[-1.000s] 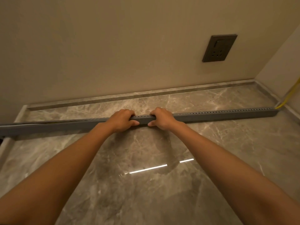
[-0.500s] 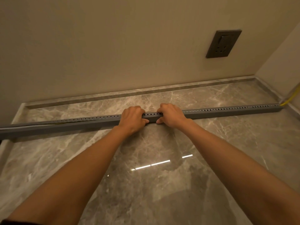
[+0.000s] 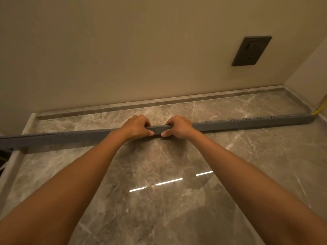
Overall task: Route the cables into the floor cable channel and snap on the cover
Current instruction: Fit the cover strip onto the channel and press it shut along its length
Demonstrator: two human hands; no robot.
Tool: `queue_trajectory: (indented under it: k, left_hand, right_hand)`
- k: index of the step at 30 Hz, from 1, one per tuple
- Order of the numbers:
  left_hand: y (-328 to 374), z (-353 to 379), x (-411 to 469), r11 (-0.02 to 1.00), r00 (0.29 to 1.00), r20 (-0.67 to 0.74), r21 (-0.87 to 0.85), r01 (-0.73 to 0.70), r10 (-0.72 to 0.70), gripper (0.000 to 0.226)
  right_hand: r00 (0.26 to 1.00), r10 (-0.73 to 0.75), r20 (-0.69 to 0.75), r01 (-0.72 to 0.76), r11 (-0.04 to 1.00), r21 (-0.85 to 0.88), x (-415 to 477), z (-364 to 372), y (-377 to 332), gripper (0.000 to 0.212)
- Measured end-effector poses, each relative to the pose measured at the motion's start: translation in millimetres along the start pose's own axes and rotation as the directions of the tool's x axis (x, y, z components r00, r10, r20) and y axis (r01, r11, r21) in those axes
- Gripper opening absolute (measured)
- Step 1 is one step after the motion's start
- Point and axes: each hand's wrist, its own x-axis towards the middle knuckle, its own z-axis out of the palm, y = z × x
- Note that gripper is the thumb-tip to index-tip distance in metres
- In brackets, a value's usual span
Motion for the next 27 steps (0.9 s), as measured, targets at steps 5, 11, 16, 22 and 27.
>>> queue_trajectory:
  k: [5, 11, 16, 22, 27]
  left_hand:
    - [4.0, 13.7, -5.2, 0.986, 0.986, -0.159, 0.165, -0.012, 0.038, 0.031]
    - [14.1, 22.2, -4.5, 0.960, 0.952, -0.274, 0.274, -0.059, 0.136, 0.030]
    - [14.2, 22.1, 1.1, 0.982, 0.958, -0.261, 0.173, -0.073, 0.117, 0.031]
    - [-5.4, 5.2, -0.5, 0.991, 0.983, -0.145, 0.090, -0.098, 0.110, 0.035]
    - [-35.5, -14.4, -10.5, 0.992, 0.997, -0.067, 0.123, -0.039, 0.047, 0.035]
  right_hand:
    - [0.996, 0.005, -0.092, -0.005, 1.000, 0.001, 0.7, 4.9, -0.7, 0.033]
    - [0.970, -0.077, -0.232, 0.058, 0.994, -0.089, -1.7, 9.3, 7.5, 0.039]
    - [0.985, -0.071, -0.158, 0.053, 0.991, -0.120, -0.8, -2.8, 6.7, 0.035]
    - [0.994, -0.079, -0.070, 0.071, 0.991, -0.111, 0.1, 1.7, -9.1, 0.035]
    - [0.993, -0.107, -0.055, 0.104, 0.994, -0.040, 4.6, 19.0, -33.8, 0.029]
